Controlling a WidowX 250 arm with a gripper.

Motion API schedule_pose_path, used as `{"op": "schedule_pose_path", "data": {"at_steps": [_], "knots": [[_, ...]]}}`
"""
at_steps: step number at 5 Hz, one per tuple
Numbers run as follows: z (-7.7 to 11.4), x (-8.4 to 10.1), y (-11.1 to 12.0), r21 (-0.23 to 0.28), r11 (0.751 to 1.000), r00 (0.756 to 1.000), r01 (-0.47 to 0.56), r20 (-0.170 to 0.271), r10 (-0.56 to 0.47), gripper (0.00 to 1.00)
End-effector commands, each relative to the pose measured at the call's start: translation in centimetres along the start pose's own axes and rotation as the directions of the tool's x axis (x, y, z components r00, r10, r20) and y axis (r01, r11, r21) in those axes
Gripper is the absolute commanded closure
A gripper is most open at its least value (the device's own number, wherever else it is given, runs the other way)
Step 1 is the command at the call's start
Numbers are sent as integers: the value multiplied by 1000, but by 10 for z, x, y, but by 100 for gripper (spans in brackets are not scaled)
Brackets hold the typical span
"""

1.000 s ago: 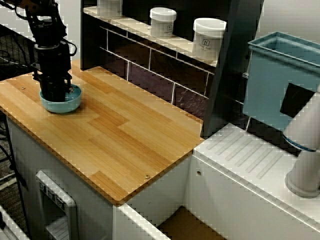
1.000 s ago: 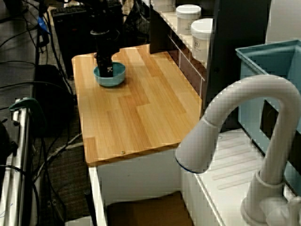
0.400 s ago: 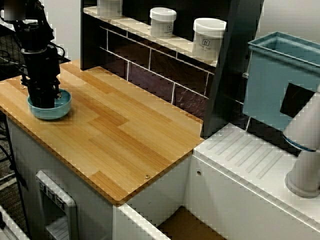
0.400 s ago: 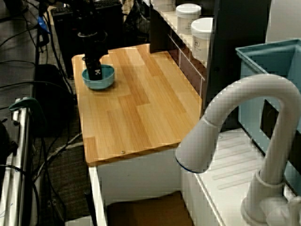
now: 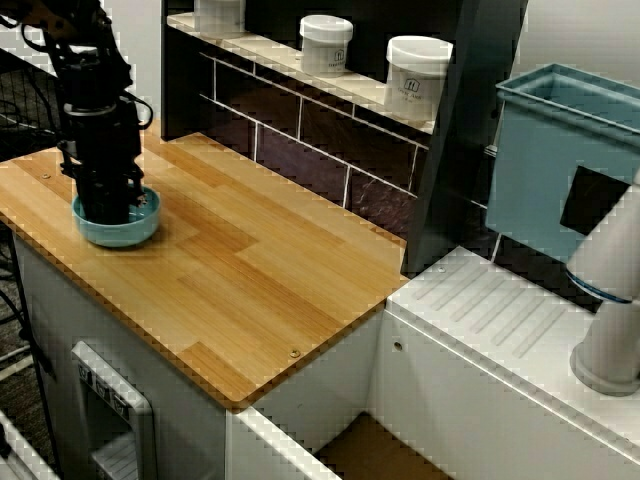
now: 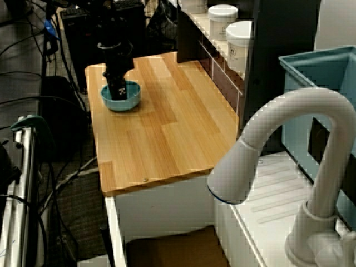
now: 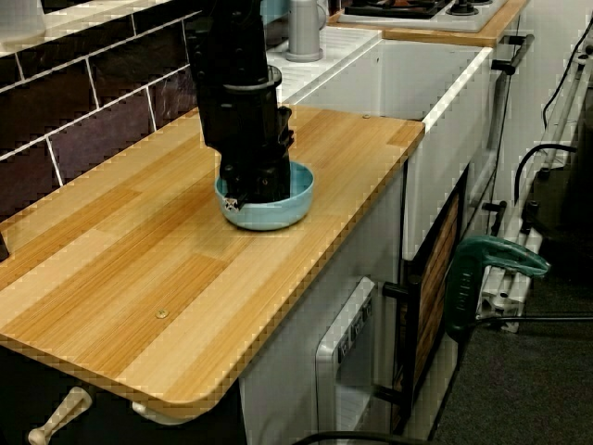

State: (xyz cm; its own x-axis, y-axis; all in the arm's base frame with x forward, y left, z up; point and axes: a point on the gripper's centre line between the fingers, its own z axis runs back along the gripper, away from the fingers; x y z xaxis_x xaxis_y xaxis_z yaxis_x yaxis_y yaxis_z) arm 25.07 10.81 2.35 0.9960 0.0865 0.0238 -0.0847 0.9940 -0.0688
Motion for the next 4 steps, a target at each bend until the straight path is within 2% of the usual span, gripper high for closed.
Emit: {"op": "schedule_pose_path", "data": {"at_steps": [1,3,4], "knots": [[3,-1,-42,-10,1000,1000,26,-9,-27,100],[-3,-4,-73,26,996,997,83,-6,-83,100],[-3,-2,-84,18,995,995,94,-15,-94,100]]}}
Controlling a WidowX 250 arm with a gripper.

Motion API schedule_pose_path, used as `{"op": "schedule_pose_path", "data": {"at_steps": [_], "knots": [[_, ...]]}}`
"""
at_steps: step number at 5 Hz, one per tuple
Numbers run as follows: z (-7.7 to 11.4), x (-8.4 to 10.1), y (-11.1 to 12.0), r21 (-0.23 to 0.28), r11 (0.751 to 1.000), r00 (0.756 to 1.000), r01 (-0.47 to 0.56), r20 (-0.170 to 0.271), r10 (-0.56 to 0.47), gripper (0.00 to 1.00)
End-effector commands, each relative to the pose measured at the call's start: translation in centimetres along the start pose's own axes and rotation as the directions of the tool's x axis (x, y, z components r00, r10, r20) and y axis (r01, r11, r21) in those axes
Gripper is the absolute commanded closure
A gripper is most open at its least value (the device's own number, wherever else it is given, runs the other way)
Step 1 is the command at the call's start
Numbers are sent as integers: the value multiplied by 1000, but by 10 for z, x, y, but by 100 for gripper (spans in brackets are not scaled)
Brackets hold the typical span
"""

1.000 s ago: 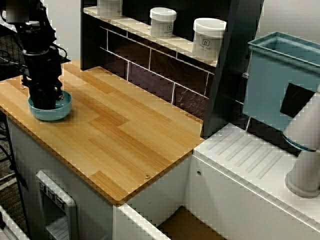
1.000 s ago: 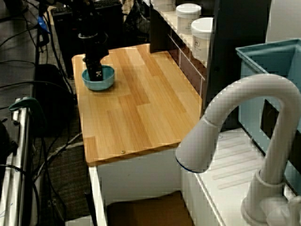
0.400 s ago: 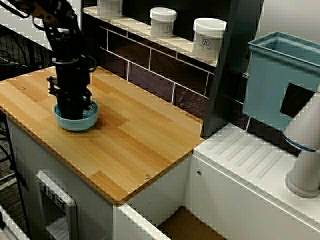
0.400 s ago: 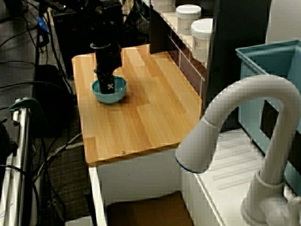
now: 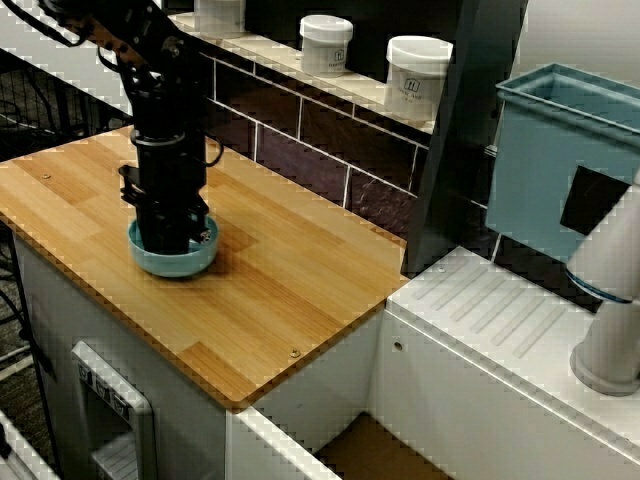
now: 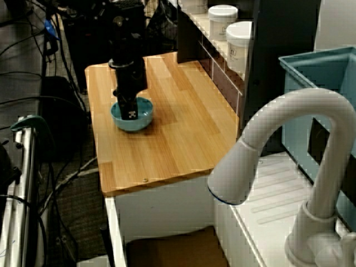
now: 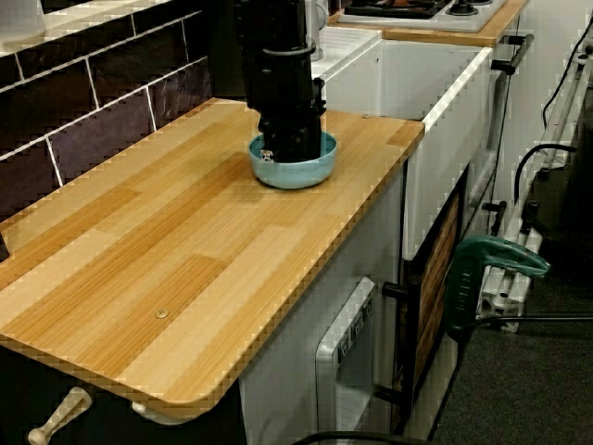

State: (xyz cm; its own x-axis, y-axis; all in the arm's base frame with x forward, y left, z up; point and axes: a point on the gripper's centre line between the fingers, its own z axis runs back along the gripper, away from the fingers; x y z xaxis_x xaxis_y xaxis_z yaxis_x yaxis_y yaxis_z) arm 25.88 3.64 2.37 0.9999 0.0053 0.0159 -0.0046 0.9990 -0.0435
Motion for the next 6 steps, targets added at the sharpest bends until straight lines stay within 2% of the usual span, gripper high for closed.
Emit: {"op": "schedule_pose_path", "data": {"at_steps": [1,2,4,5,6], "knots": [[5,-6,-24,-7,1000,1000,31,7,-30,100],[8,-6,-30,5,999,999,40,24,-40,100],[13,-3,-25,-12,1000,999,23,25,-22,100],[16,-5,-22,7,1000,999,17,29,-17,60],[17,-5,-20,11,1000,1000,13,25,-13,0]]}}
